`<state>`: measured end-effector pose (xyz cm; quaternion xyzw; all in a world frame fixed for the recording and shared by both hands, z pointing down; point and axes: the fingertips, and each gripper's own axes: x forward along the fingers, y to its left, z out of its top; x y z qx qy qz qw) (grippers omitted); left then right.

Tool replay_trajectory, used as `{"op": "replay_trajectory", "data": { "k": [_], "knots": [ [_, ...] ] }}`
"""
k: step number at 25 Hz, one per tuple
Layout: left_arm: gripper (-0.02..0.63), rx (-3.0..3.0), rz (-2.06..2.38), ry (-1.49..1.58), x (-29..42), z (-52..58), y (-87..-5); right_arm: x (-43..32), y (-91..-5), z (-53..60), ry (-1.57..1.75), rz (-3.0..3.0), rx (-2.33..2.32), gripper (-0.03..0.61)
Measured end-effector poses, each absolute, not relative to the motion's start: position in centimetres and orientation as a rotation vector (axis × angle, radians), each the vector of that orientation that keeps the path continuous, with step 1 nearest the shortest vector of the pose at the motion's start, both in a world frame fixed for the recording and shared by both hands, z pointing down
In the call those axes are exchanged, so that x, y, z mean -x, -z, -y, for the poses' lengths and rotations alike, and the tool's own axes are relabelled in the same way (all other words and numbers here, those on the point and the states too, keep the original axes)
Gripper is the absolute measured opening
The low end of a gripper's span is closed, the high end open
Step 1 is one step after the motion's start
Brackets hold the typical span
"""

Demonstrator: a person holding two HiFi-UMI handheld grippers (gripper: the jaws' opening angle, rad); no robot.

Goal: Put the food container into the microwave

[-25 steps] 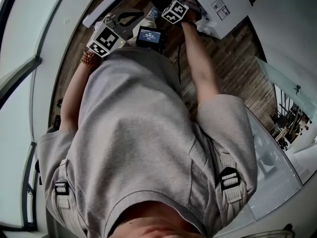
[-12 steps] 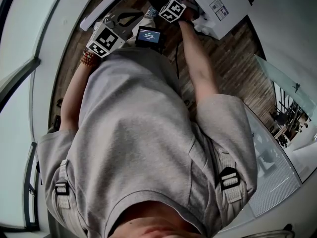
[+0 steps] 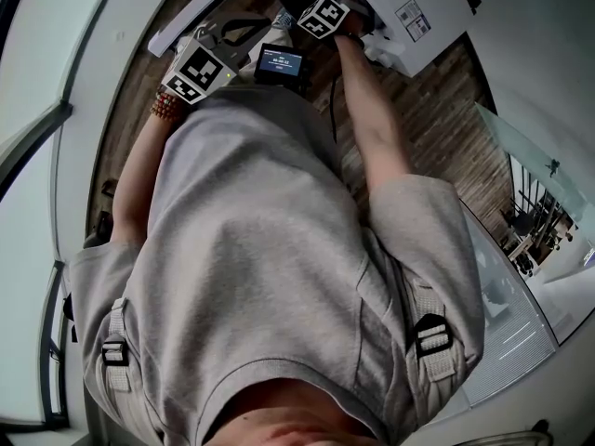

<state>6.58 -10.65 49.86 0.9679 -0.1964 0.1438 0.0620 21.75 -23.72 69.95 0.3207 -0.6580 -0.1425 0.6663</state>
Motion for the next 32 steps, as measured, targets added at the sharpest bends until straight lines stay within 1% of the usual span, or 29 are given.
{"op": "replay_trajectory", "data": {
  "k": [9, 13, 20, 32],
  "knots": [
    [0.002, -2.923, 0.611, -0.423, -6.5, 10.8, -49.7, -21.8, -69.4, 23.8, 0.330, 1.470, -0.740, 0.048],
    [0.002, -2.927, 0.606, -0.423, -6.5, 10.6, -49.7, -21.9, -68.9, 23.9, 0.344, 1.461, -0.777, 0.075],
    [0.002, -2.936, 0.582, -0.420, -6.4, 9.9, -49.4, -21.2, -67.8, 23.4, 0.336, 1.488, -0.807, 0.089],
    [0.002, -2.959, 0.573, -0.419, -5.7, 8.2, -49.1, -19.9, -67.3, 21.3, 0.392, 1.494, -0.808, 0.089]
  ]
}}
